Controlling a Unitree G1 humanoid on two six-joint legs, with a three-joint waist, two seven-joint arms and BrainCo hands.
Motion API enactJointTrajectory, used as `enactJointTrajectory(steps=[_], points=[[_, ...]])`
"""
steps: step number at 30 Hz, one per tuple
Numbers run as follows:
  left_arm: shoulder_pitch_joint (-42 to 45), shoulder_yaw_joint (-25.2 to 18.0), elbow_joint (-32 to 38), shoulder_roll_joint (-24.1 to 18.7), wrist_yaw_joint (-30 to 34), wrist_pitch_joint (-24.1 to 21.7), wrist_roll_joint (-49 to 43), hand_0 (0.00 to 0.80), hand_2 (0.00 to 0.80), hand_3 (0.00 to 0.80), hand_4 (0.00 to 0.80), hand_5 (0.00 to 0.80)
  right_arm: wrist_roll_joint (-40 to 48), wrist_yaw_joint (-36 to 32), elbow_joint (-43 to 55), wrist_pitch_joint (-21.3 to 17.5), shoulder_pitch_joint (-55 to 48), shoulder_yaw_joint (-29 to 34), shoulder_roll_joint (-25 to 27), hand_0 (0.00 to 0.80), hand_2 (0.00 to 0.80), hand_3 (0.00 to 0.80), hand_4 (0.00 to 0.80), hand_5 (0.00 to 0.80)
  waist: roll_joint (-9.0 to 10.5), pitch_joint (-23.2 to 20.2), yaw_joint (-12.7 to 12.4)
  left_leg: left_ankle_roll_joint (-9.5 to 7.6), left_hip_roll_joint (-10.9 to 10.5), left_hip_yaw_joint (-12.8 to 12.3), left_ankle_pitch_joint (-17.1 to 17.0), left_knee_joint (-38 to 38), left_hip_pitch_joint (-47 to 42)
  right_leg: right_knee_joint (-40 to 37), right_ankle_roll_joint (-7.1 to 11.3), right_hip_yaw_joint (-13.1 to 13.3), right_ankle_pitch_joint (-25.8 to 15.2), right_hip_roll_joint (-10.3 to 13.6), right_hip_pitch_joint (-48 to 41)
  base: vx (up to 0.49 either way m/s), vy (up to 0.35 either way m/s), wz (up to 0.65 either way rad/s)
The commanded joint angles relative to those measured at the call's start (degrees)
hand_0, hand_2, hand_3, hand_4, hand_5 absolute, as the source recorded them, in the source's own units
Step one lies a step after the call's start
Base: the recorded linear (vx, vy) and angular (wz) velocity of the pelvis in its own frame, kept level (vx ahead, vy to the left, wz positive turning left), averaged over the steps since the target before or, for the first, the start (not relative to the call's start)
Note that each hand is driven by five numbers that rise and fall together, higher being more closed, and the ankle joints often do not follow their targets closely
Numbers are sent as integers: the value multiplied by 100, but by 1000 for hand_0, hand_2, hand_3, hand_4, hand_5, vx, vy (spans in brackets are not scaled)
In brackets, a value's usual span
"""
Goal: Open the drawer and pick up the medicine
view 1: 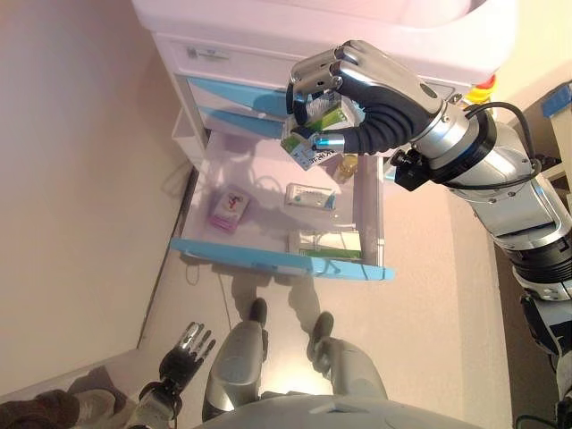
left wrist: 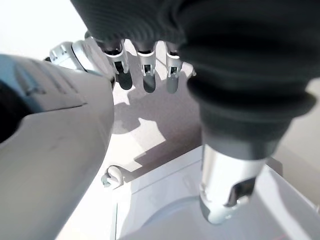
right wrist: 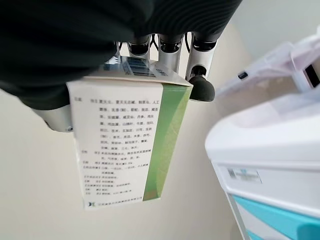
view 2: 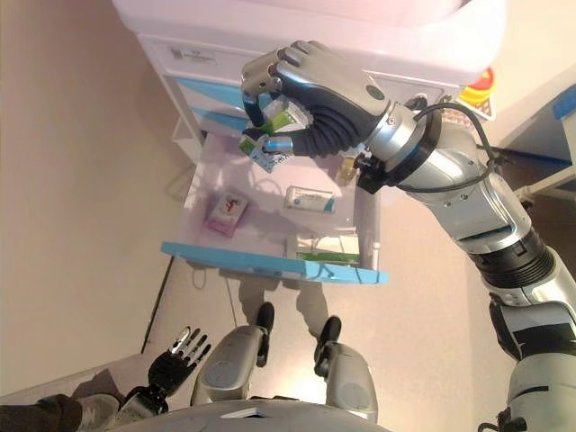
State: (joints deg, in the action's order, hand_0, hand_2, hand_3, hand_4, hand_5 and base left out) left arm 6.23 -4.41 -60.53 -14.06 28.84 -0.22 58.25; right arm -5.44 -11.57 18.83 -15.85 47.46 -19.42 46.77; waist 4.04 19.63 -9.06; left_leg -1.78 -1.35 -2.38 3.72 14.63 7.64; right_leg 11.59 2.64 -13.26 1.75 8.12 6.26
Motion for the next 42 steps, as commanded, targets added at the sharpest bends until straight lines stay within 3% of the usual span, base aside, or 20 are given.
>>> enactJointTrajectory(steps=[1,8,11,20,33,37,42], points=[[401,-8,-122,-13,-27,-80,-350,0,0,0,0,0,385,137,437,-19,55,479,-72,800,800,800,800,800,-90,-410,-95,-66,-178,62,245,-851,-443,860,412,14,542,63,-230,59,-2,-7],[422,-27,-112,32,-155,-24,-467,0,0,0,0,0,303,162,466,157,122,499,-135,800,800,800,800,800,-82,-582,-94,-70,-160,63,240,-931,-584,825,405,22,547,60,-348,59,-9,-2],[447,-15,-168,59,-225,-35,-469,0,0,0,0,0,193,355,468,136,200,539,-112,800,800,800,800,800,-76,-652,-96,-64,-159,79,228,-961,-619,768,405,16,548,58,-399,46,-16,-2],[537,-80,-281,43,-273,-13,-601,0,0,0,0,0,-213,1226,-95,548,1010,483,300,800,800,800,800,800,26,-916,-178,-59,-199,170,257,-971,-712,669,424,-30,511,49,-550,50,-9,-1],[659,-257,-265,-80,-596,93,-708,0,0,0,0,0,-1240,2784,-2608,915,2523,-553,1000,800,800,800,800,800,149,-1084,-445,-126,-319,389,246,-960,-745,586,457,-213,382,150,-703,49,34,4],[686,-267,-180,-124,-643,194,-774,0,0,0,0,0,-1529,2855,-3227,939,3001,-1106,1218,800,800,800,800,800,138,-1048,-549,-152,-378,493,273,-891,-712,559,430,-273,397,196,-748,42,57,19],[701,-234,-75,-172,-678,282,-809,0,0,0,0,0,-1284,2761,-3918,1087,3483,-1779,1328,800,800,800,800,800,115,-996,-679,-166,-431,611,273,-842,-640,501,404,-360,420,263,-783,14,50,13]])
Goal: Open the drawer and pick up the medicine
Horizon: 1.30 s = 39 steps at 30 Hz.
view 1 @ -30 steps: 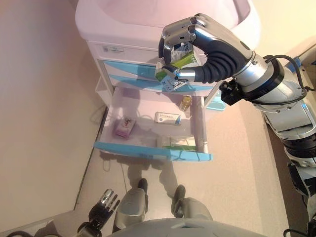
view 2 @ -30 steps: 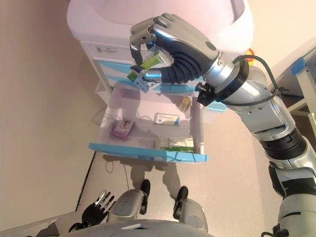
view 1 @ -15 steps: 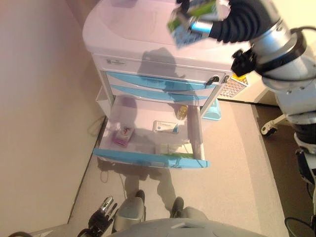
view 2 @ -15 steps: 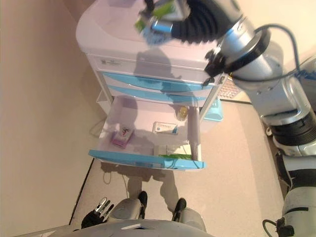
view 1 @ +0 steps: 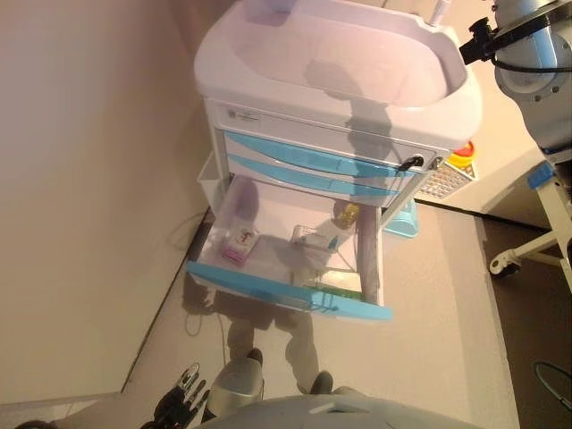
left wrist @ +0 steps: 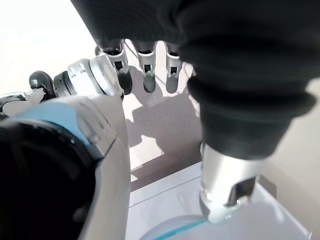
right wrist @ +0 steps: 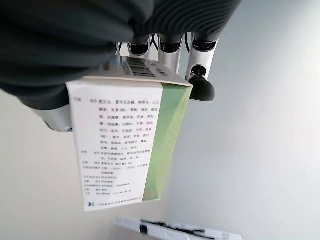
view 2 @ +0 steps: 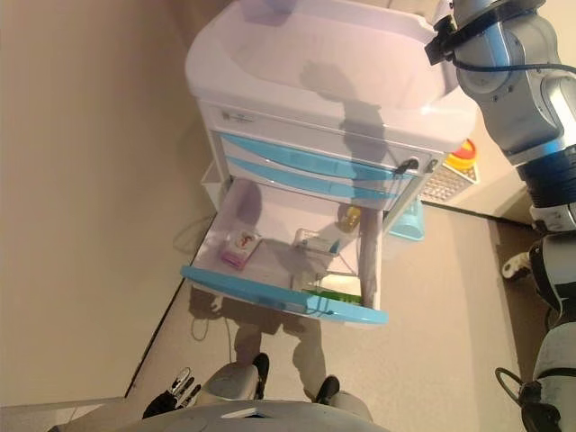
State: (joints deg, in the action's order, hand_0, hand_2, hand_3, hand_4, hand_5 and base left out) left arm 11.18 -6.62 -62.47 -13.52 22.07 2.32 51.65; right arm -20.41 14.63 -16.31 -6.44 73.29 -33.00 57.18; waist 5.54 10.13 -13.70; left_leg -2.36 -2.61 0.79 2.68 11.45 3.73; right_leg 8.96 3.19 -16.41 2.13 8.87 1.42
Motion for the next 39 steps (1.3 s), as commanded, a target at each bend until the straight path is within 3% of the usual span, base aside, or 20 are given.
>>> enactJointTrajectory(steps=[1,11,23,39], points=[[195,32,135,-266,0,53,-142,0,0,0,0,0,267,225,-833,18,969,-592,263,800,800,800,800,800,-50,-6,-275,-110,-334,343,368,-514,-209,750,342,-88,372,220,-301,-8,53,17],[158,191,132,-315,-27,189,-114,0,0,0,0,0,1088,49,-2790,-338,964,-987,-191,800,800,800,800,800,-315,109,-511,-108,-476,561,350,-433,-111,784,273,-310,421,410,-334,6,61,18],[191,338,55,-362,-6,291,-161,0,0,0,0,0,762,92,-4148,-713,392,-855,-447,800,800,800,800,800,-590,125,-621,-101,-554,682,319,-419,-100,759,242,-433,406,539,-370,7,3,7],[265,366,-19,-371,101,277,17,0,0,0,0,0,310,85,-4898,-427,276,-841,-212,800,800,800,800,800,-846,464,-648,-94,-639,760,329,-264,35,882,206,-351,474,675,-168,14,-6,0]])
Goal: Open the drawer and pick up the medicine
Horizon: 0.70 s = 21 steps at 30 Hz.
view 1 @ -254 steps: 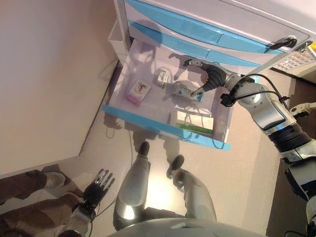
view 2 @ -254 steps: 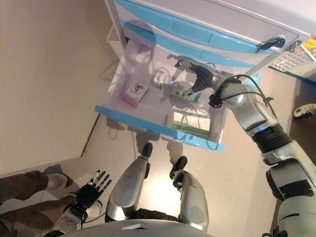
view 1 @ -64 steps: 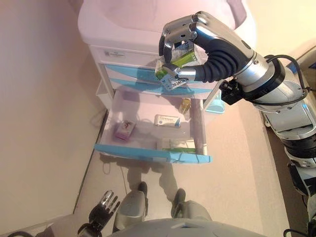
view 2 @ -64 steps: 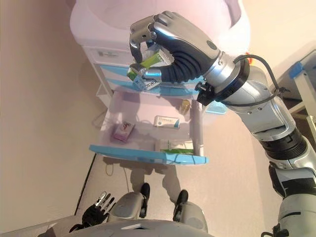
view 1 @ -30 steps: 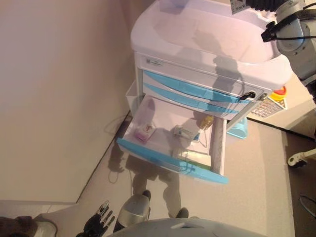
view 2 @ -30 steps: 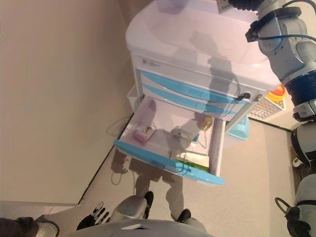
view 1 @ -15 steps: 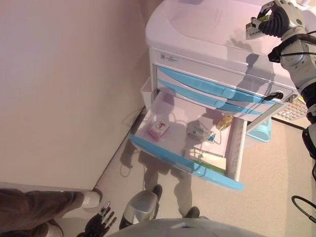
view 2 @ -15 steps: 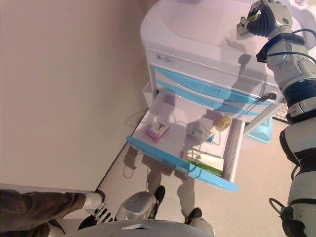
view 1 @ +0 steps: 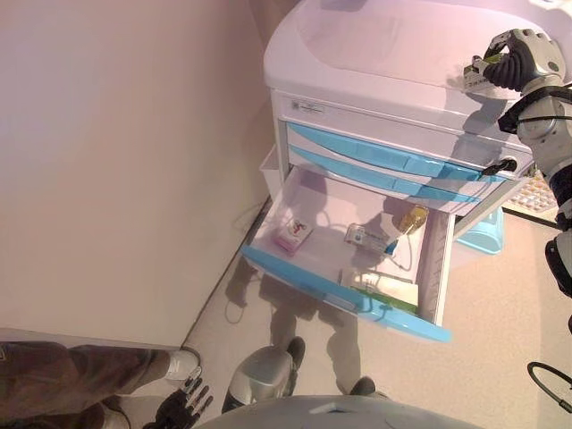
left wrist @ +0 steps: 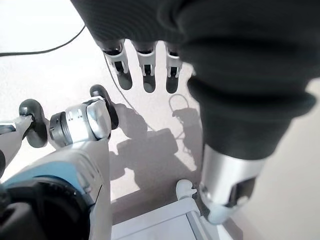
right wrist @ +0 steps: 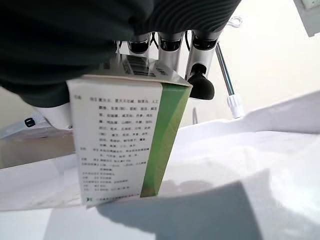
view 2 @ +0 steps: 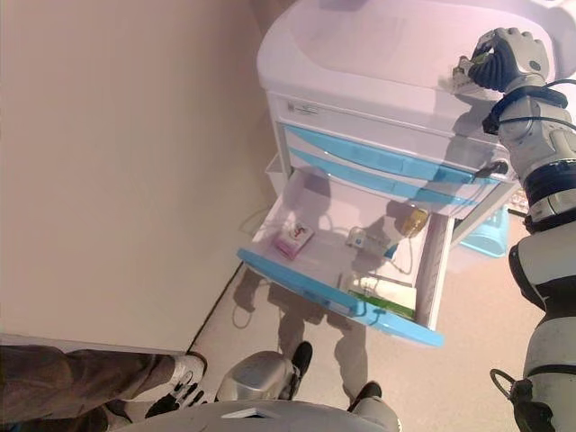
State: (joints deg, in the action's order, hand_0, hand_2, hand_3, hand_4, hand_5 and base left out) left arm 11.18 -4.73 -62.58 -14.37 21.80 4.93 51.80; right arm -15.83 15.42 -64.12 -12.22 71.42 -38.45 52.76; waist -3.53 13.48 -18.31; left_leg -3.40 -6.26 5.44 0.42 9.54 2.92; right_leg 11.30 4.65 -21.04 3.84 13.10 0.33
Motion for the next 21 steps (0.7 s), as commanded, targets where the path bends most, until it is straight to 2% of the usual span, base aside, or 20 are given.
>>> enactJointTrajectory(steps=[1,7,8,9,10,11,15,18,21], points=[[269,182,-1,-290,164,20,8,0,0,0,0,0,-187,-20,-152,195,471,-311,247,800,800,800,800,800,50,146,-187,11,-277,301,556,-60,132,654,63,121,295,258,-39,-19,9,-3],[270,246,108,-276,175,10,108,0,0,0,0,0,-610,-22,-386,593,502,-381,341,800,800,800,800,800,12,220,-210,27,-255,263,526,-64,168,601,60,93,309,271,-30,-2,9,-3],[259,238,143,-279,169,30,133,0,0,0,0,0,-576,11,-428,770,523,-430,362,800,800,800,800,800,7,240,-215,28,-246,267,508,-86,170,602,59,95,291,269,-16,-30,-1,1],[258,249,170,-288,183,49,154,0,0,0,0,0,-572,85,-454,869,544,-452,385,104,104,104,104,104,-3,264,-217,29,-240,262,499,-90,179,607,62,99,264,274,-5,-39,2,1],[255,262,182,-294,190,71,158,0,0,0,0,0,-535,32,-470,956,555,-458,398,0,0,0,0,0,-7,279,-219,28,-239,261,495,-88,190,609,65,99,248,279,5,-56,9,1],[246,289,187,-304,192,105,159,0,0,0,0,0,-455,-1,-500,1055,582,-445,411,0,0,0,0,0,-14,302,-222,28,-237,261,487,-86,210,608,67,91,238,285,20,-49,11,2],[216,309,111,-272,107,106,153,0,0,0,0,0,-650,323,-590,1021,692,-424,374,0,0,0,0,0,-24,328,-227,36,-227,194,482,-74,232,627,52,51,261,300,47,-21,10,2],[249,301,124,-279,124,109,81,0,0,0,0,0,-1036,859,-529,950,753,-497,444,0,0,0,0,0,-7,308,-225,36,-220,174,477,-102,193,626,69,26,230,307,17,15,10,5],[284,336,128,-263,117,59,100,0,0,0,0,0,-1410,1277,-436,1125,776,-598,521,0,0,0,0,0,0,293,-226,31,-220,161,489,-87,190,623,79,17,243,315,14,0,0,0]])
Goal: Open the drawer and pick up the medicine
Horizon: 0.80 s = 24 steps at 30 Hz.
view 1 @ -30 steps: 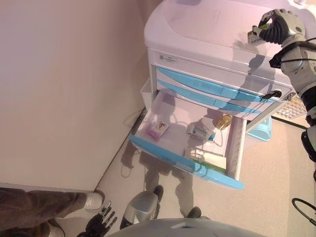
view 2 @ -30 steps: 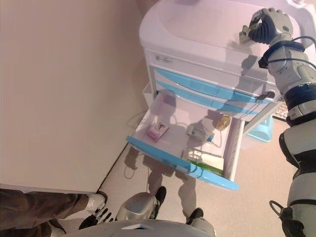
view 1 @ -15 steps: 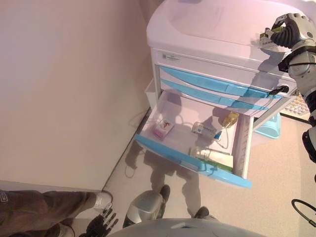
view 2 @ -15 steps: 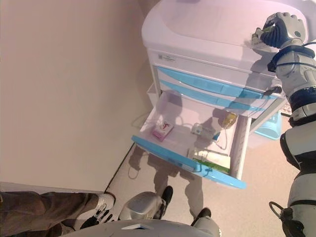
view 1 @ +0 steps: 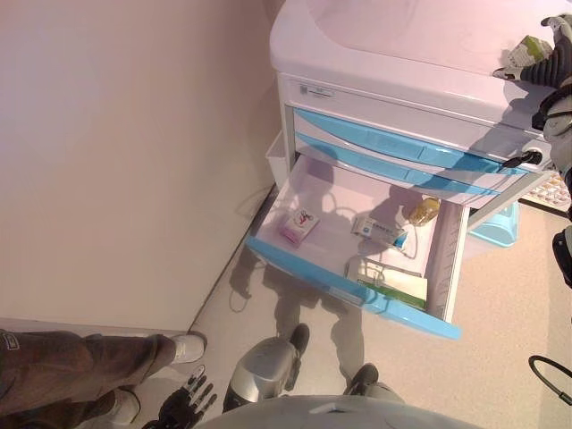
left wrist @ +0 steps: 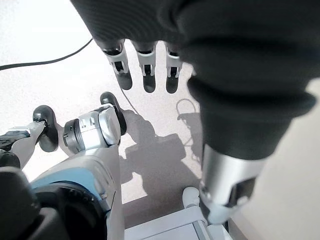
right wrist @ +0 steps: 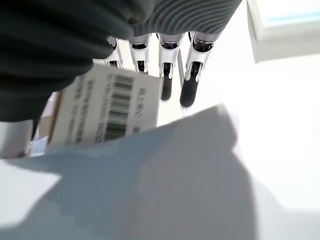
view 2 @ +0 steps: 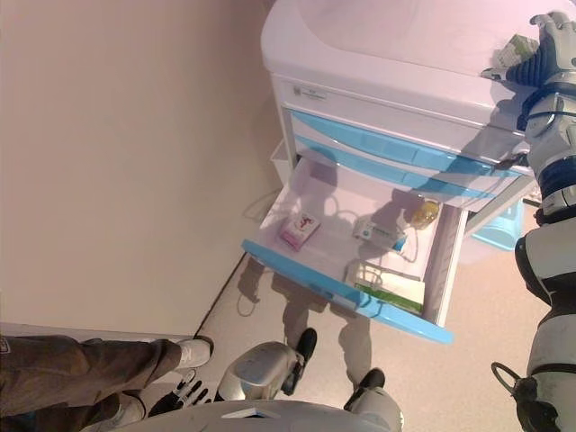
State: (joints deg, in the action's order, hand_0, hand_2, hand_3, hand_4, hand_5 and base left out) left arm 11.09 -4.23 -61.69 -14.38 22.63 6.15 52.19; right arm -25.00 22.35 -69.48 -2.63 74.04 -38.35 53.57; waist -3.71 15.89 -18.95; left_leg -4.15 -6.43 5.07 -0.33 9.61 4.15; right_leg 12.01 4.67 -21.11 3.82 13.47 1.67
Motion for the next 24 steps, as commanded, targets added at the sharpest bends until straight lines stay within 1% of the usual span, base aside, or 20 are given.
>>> enactJointTrajectory(steps=[1,2,4,7,12,16,19,20,24], points=[[294,291,44,-262,21,-64,96,0,0,0,0,0,-568,652,111,200,519,-624,443,0,0,0,0,0,21,48,-162,106,-203,194,566,-92,69,551,80,23,244,279,-119,0,0,0],[304,290,66,-276,35,-54,119,0,0,0,0,0,-728,847,138,295,549,-722,446,0,0,0,0,0,29,47,-167,104,-201,193,569,-91,64,545,88,22,234,282,-127,0,0,0],[311,290,93,-286,72,-47,69,0,0,0,0,0,-872,974,182,399,569,-797,473,0,0,0,0,0,37,47,-171,100,-200,193,573,-94,53,546,96,14,221,286,-135,0,0,0],[344,322,163,-277,83,-58,54,0,0,0,0,0,-1050,1298,237,721,602,-975,542,0,0,0,0,0,60,17,-201,92,-196,195,578,-100,48,518,108,-8,231,277,-159,0,0,0],[366,335,165,-312,67,1,18,0,0,0,0,0,-1145,1670,249,969,670,-1119,596,0,0,0,0,0,75,-11,-233,89,-200,214,577,-100,52,483,127,-26,224,267,-189,0,0,0],[390,293,157,-356,91,34,-2,0,0,0,0,0,-1003,1750,308,975,696,-1199,637,0,0,0,0,0,79,-38,-228,84,-194,201,585,-106,44,478,130,-29,228,263,-195,0,0,0],[394,271,166,-412,158,41,-23,0,0,0,0,0,-840,1894,431,889,744,-1214,648,0,0,0,0,0,98,-48,-205,85,-186,176,592,-100,46,473,128,-20,230,246,-203,-13,-34,-2],[405,255,151,-422,206,31,-62,0,0,0,0,0,-804,1987,516,766,762,-1196,664,0,0,0,0,0,107,-59,-186,86,-179,160,596,-100,39,476,133,-17,218,245,-204,0,0,0],[434,250,136,-409,269,-63,-211,0,0,0,0,0,-575,2103,985,484,811,-1142,682,0,0,0,0,0,138,-117,-112,96,-154,106,624,-112,-8,432,133,23,238,214,-236,-4,-45,-3]])
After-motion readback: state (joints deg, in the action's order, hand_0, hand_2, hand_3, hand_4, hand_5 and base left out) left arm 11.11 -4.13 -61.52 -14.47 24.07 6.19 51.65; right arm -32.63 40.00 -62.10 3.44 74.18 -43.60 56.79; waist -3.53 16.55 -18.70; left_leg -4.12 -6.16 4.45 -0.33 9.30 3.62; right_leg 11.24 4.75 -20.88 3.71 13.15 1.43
